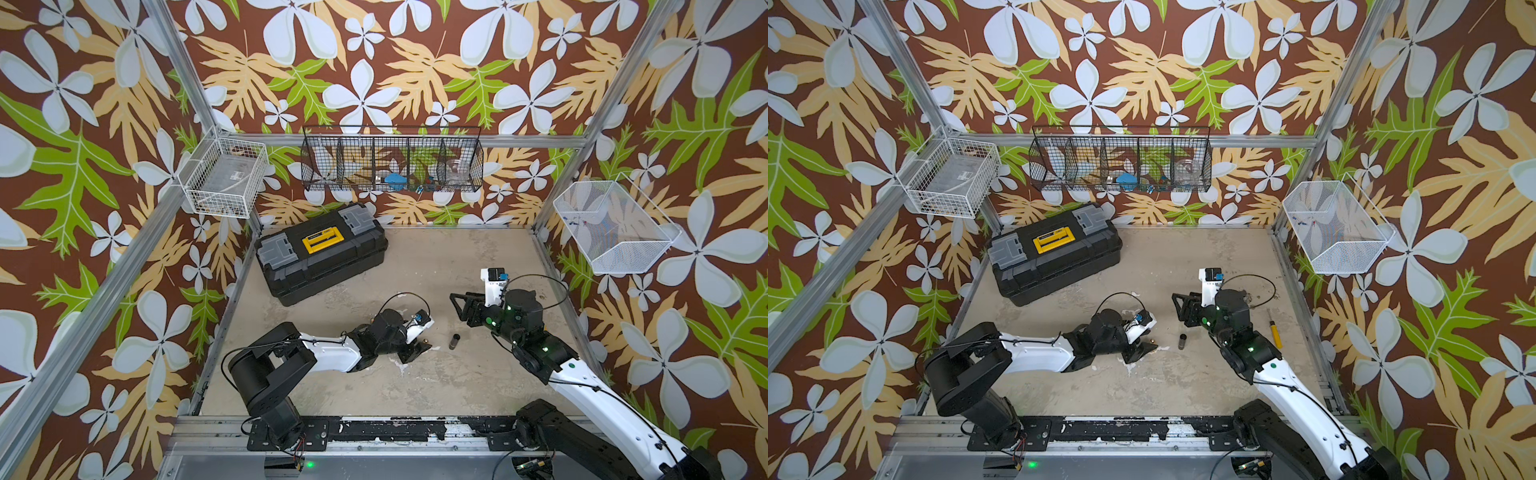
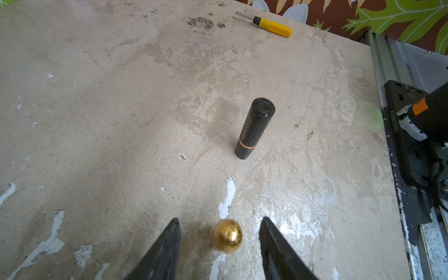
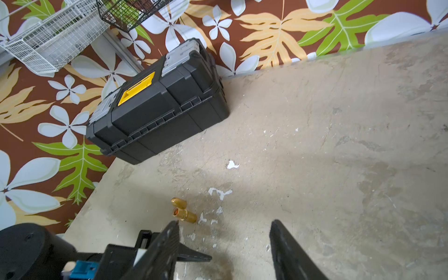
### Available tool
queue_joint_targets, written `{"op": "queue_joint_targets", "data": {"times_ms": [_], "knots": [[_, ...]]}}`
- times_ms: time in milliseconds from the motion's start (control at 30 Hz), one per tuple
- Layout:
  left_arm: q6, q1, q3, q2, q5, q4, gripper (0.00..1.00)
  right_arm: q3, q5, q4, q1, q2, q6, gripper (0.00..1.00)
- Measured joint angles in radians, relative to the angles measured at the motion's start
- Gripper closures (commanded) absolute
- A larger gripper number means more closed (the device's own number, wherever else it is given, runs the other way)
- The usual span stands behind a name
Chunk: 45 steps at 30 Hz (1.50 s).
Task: Open the lipstick cap
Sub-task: Pick up the lipstick at the center of the board.
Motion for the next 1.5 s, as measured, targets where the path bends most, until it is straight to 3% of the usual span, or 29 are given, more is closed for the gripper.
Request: {"op": "queue_joint_targets", "data": {"times_ms": [133,333,800,1500], "knots": [[0.012,-0.001,0.002,0.009,0.003,-0.014,0.49,0.003,-0.022,-0.124,0.000,-0.057,0.002,0.40],[0.014,-0.004,0.015,0.022,0.010,-0.020,0.52,-0.057,-0.057,-0.151,0.000,-0.131,0.003,0.40],[0.014,-0.009,0.022,0.045,0.010,-0.014,0.56,-0.098,-0.077,-0.135,0.000,-0.113,0.006,0.39],[0.021,-0.011,0.023,0.029,-0.016,-0.014,0.77,-0.104,-0.095,-0.119,0.000,-0.102,0.006,0.39]]}}
